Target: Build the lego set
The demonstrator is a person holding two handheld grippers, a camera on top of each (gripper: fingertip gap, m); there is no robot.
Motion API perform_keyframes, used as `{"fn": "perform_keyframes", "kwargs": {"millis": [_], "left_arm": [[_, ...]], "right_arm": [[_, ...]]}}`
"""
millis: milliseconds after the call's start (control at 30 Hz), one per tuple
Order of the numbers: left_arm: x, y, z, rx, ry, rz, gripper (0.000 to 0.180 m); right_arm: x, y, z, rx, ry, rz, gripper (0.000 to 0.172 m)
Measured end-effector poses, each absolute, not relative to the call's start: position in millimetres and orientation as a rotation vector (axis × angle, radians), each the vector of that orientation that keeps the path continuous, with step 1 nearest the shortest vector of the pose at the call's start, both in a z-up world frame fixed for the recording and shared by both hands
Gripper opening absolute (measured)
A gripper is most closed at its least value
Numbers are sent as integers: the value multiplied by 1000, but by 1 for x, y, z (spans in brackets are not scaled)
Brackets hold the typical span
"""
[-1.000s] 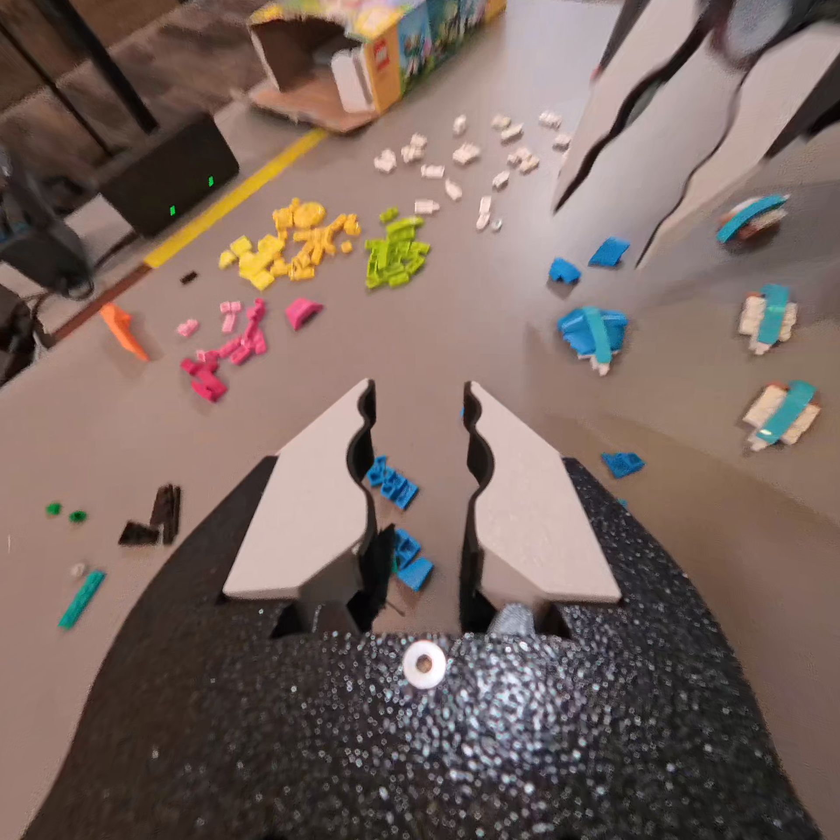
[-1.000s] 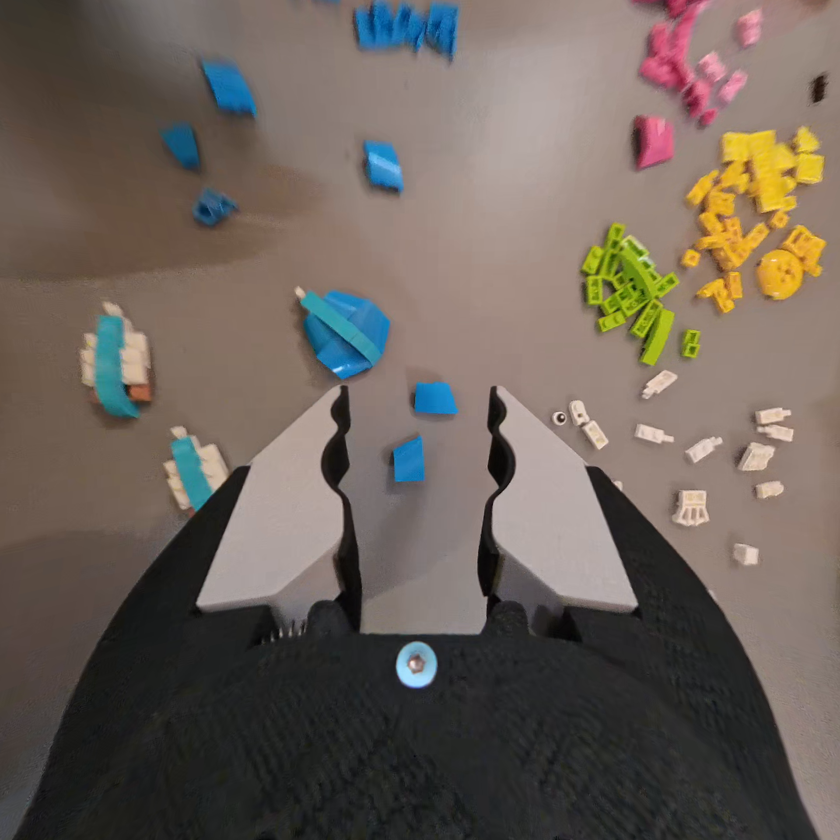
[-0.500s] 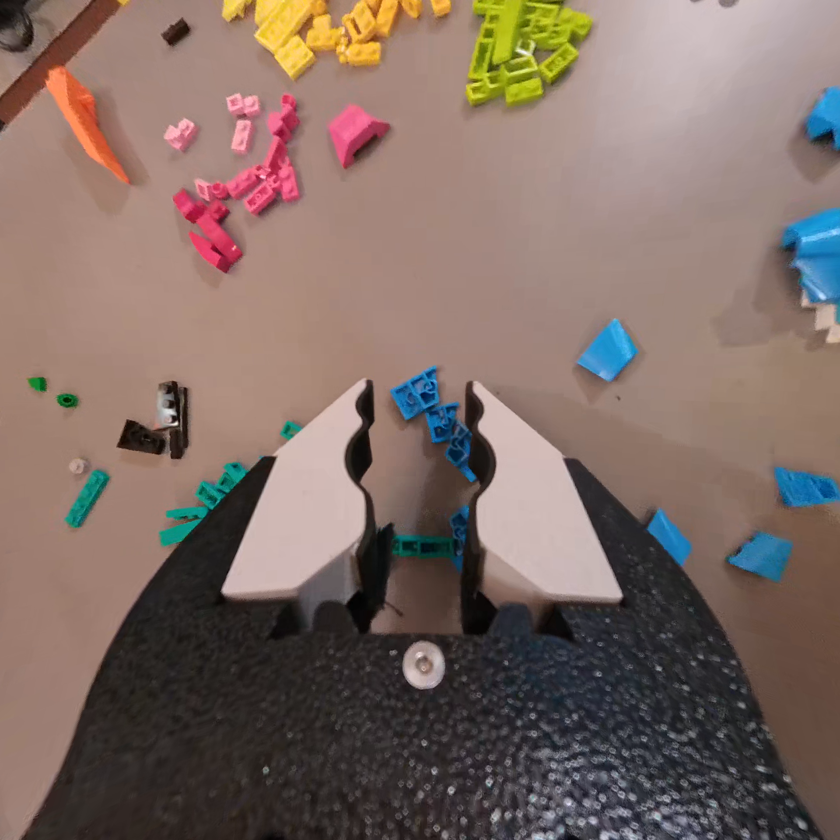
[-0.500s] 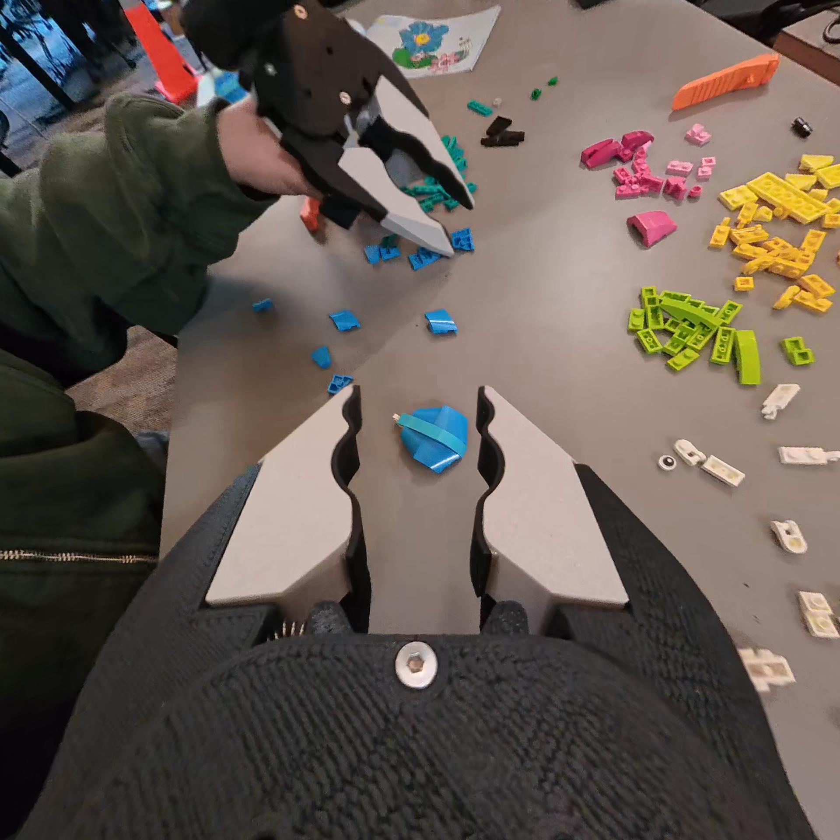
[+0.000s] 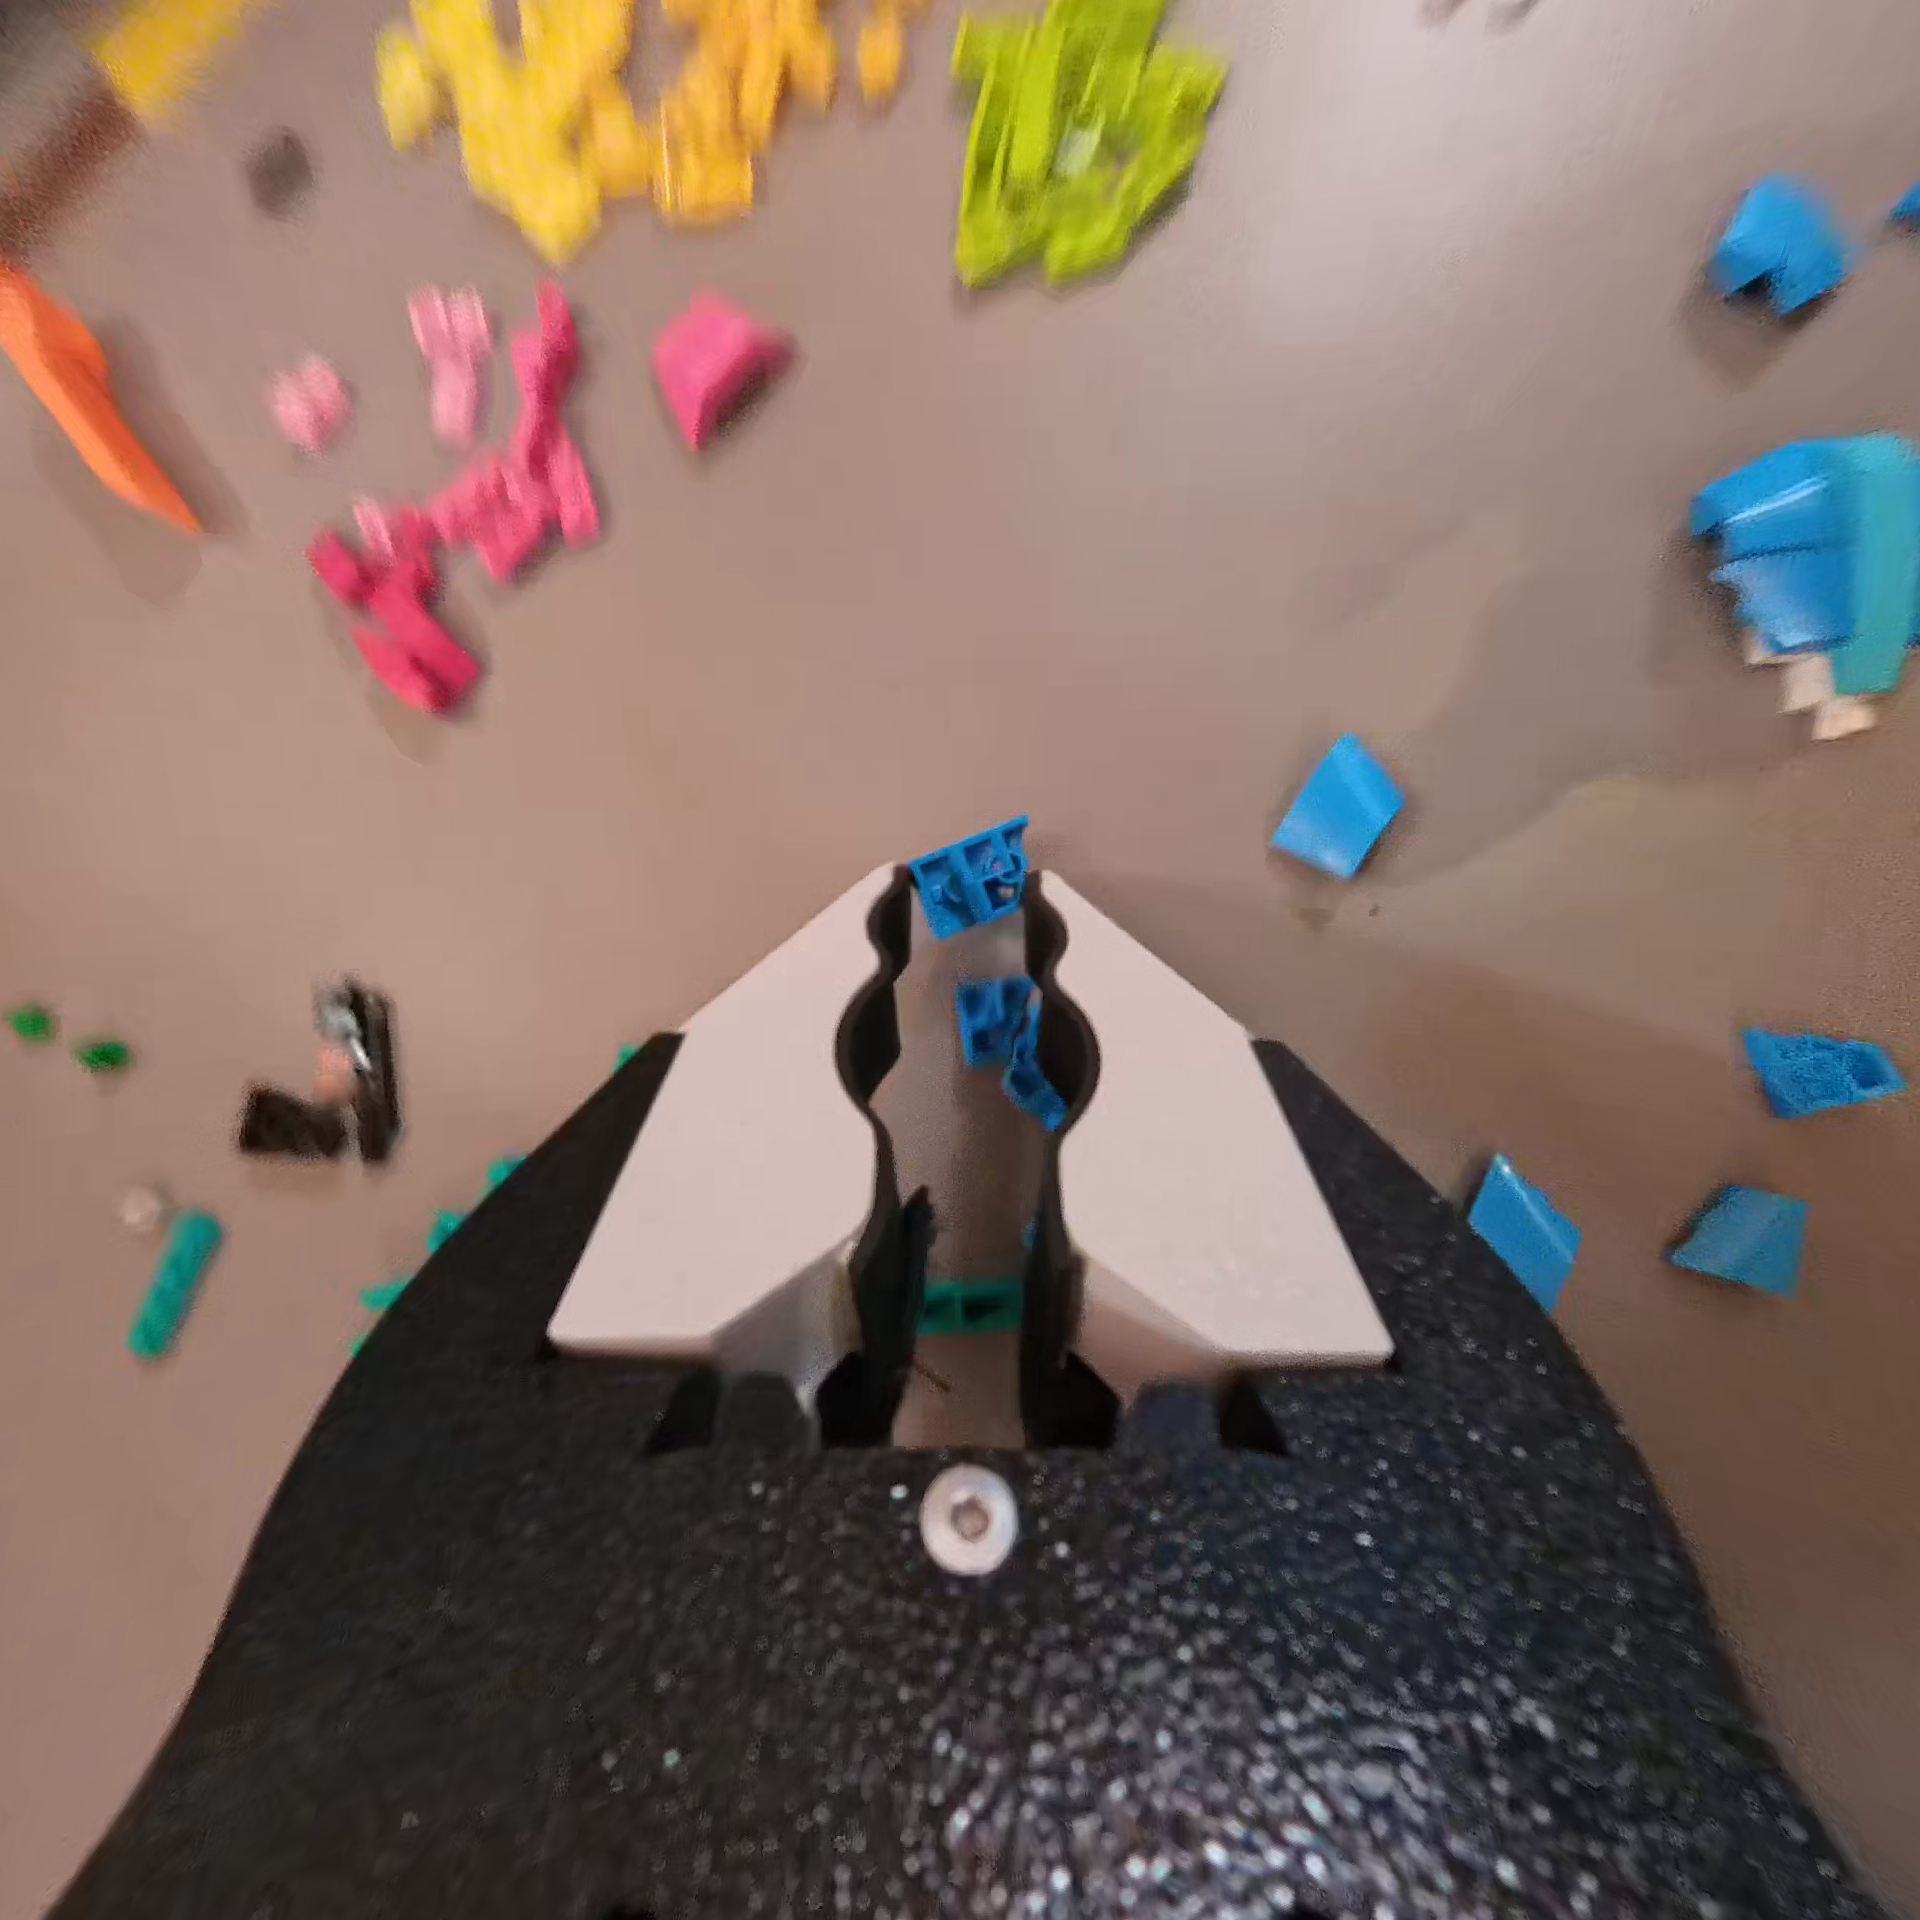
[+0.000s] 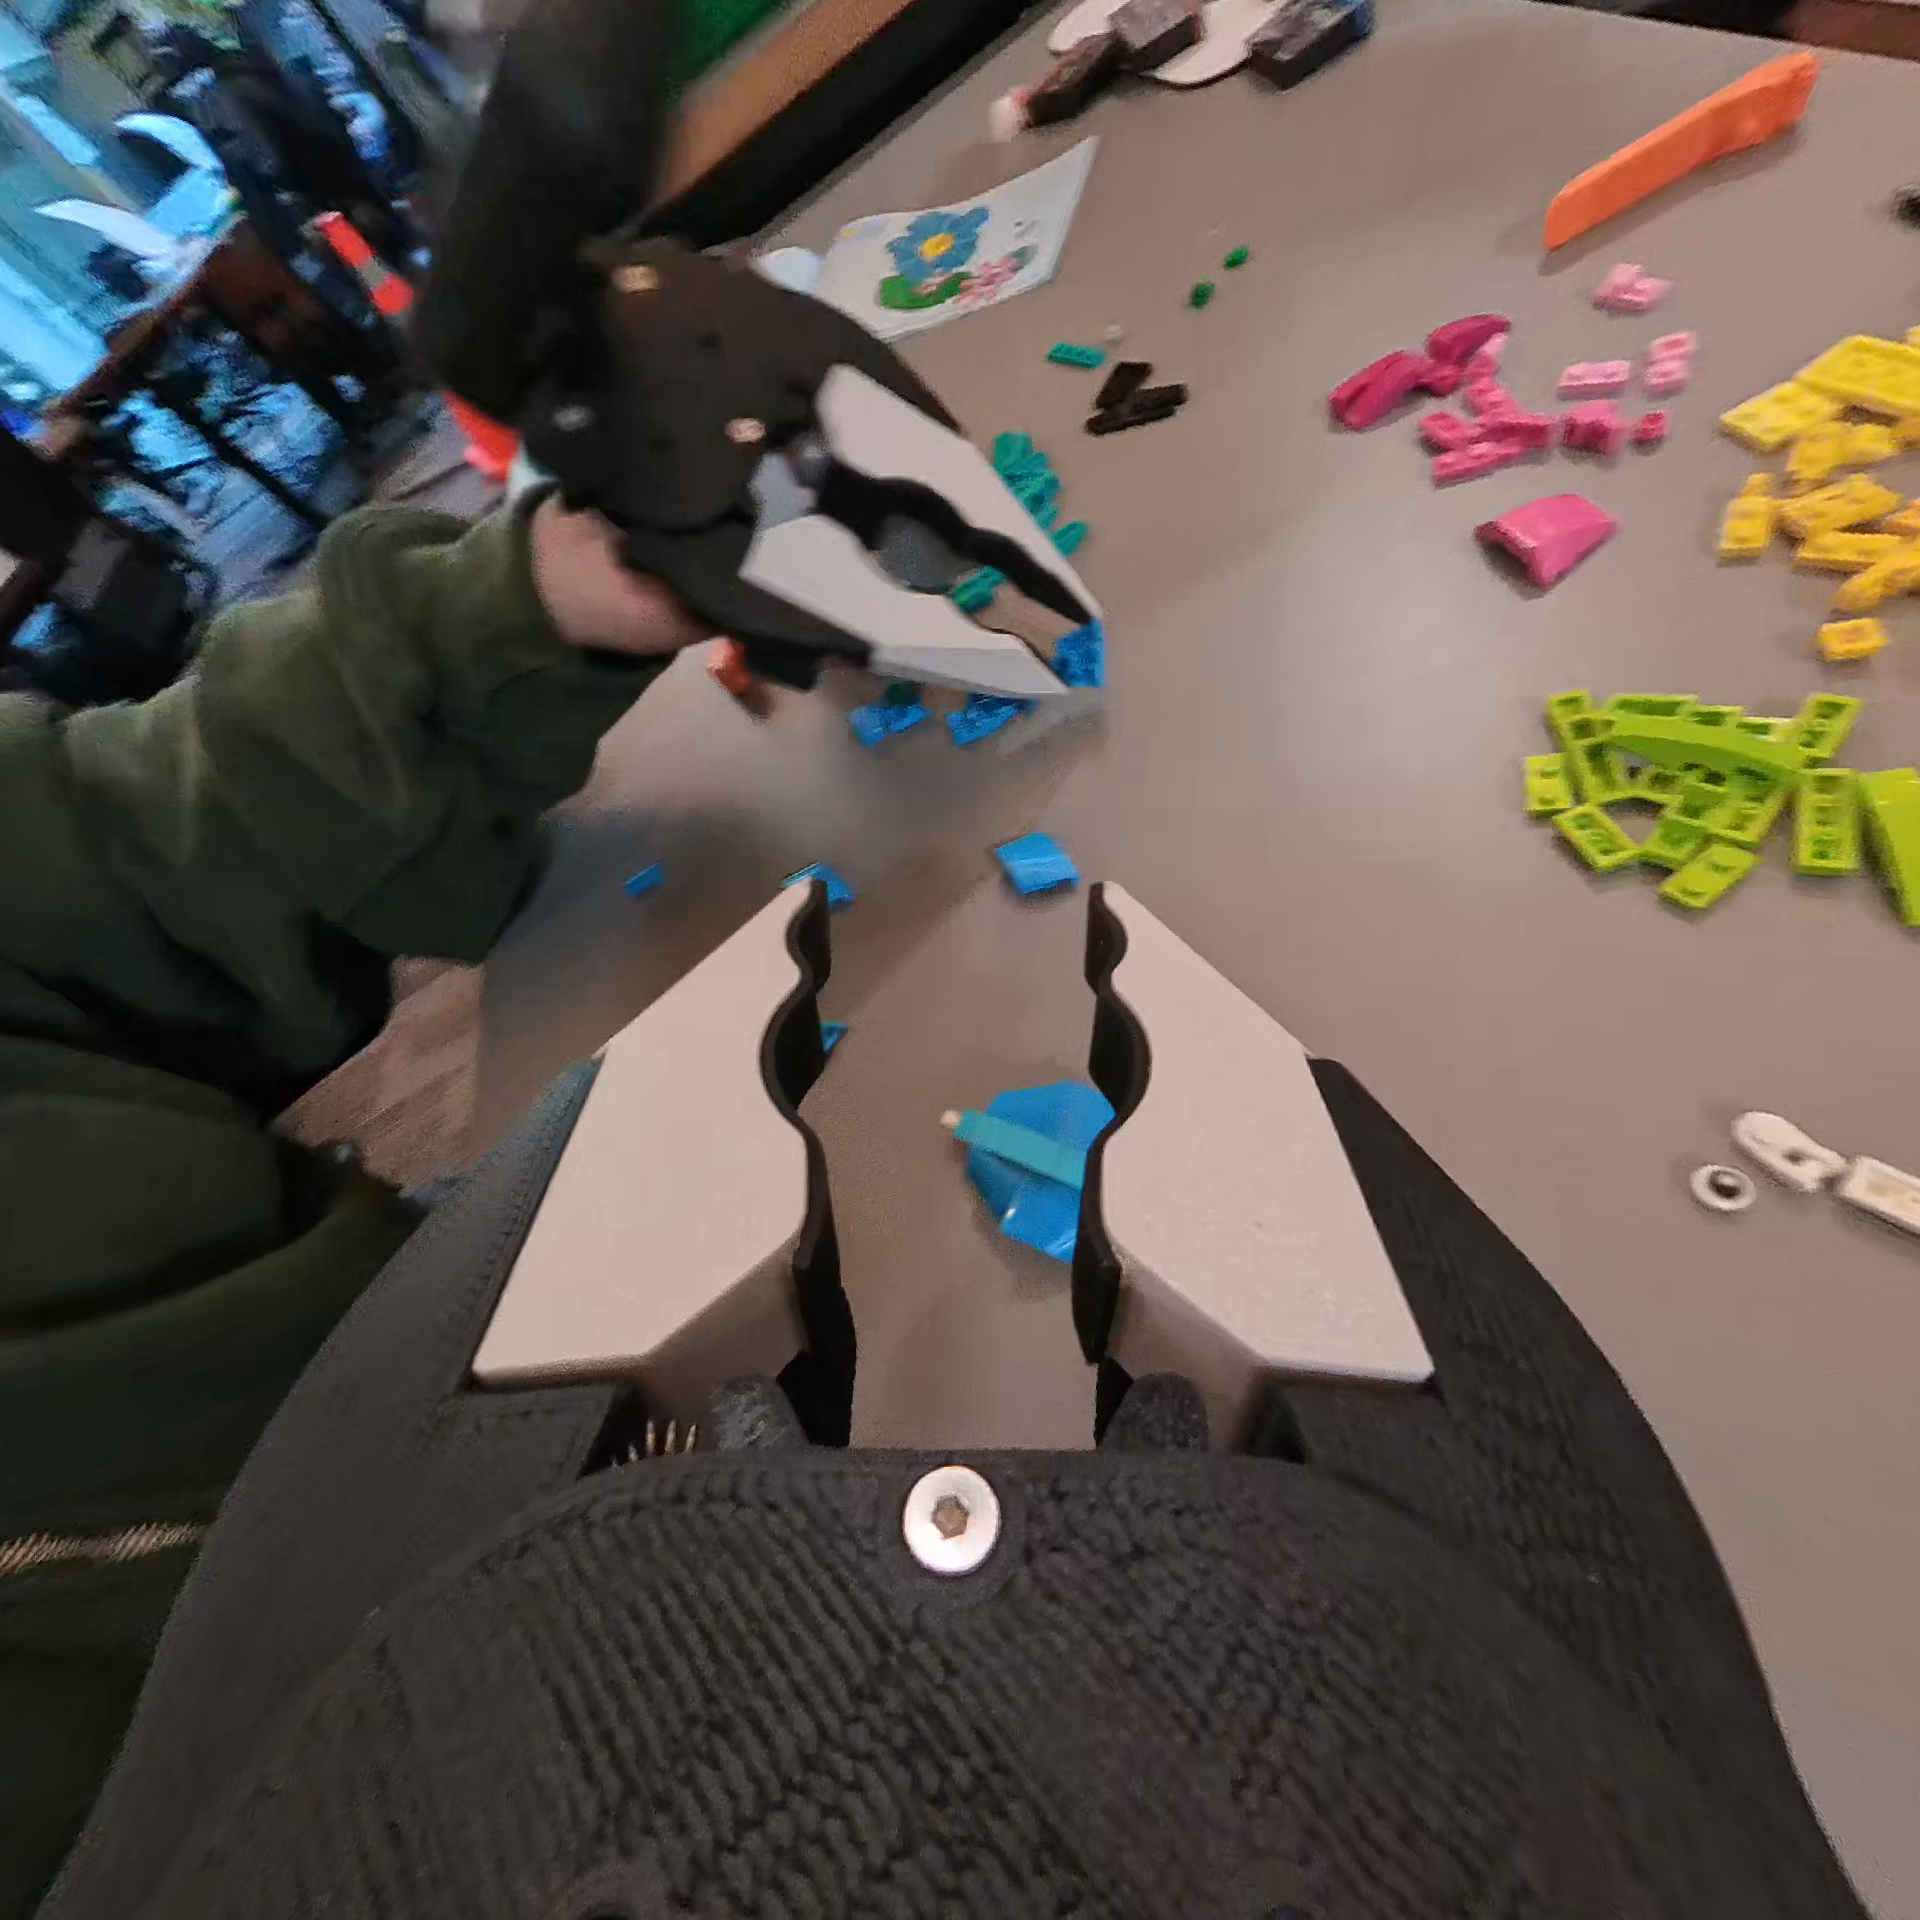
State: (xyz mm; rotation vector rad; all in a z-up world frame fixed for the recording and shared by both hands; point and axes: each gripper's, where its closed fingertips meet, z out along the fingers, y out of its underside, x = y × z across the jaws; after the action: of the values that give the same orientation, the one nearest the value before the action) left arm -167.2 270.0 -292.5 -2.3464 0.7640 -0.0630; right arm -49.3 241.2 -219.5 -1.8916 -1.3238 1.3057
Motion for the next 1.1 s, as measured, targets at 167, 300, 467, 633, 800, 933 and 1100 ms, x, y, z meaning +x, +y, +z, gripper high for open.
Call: {"fn": "perform_keyframes", "kwargs": {"millis": [167, 300, 467, 633, 800, 933, 1100], "left_arm": [[-106, 258, -204, -1535, 1073, 157, 19], [-80, 238, -184, -1346, 1130, 166, 19], [-67, 228, -176, -1275, 1157, 160, 19], [-83, 239, -184, -1422, 1061, 144, 27], [-115, 246, -189, -1691, 841, -10, 47], [-133, 249, -194, -1786, 792, 54, 40], [-141, 248, -202, -1898, 693, -52, 65]], "right_arm": [[-68, 247, -197, -1796, -1178, 1425, 43], [-77, 233, -186, -1736, -1222, 1513, 32], [-81, 224, -181, -1700, -1254, 1567, 10], [-70, 254, -214, -1730, -1412, 1105, 7], [-26, 318, -277, -1404, -1973, -186, 7], [-25, 318, -295, -1207, -2165, -391, 7], [-25, 310, -303, -1076, -2307, -411, 8]]}}
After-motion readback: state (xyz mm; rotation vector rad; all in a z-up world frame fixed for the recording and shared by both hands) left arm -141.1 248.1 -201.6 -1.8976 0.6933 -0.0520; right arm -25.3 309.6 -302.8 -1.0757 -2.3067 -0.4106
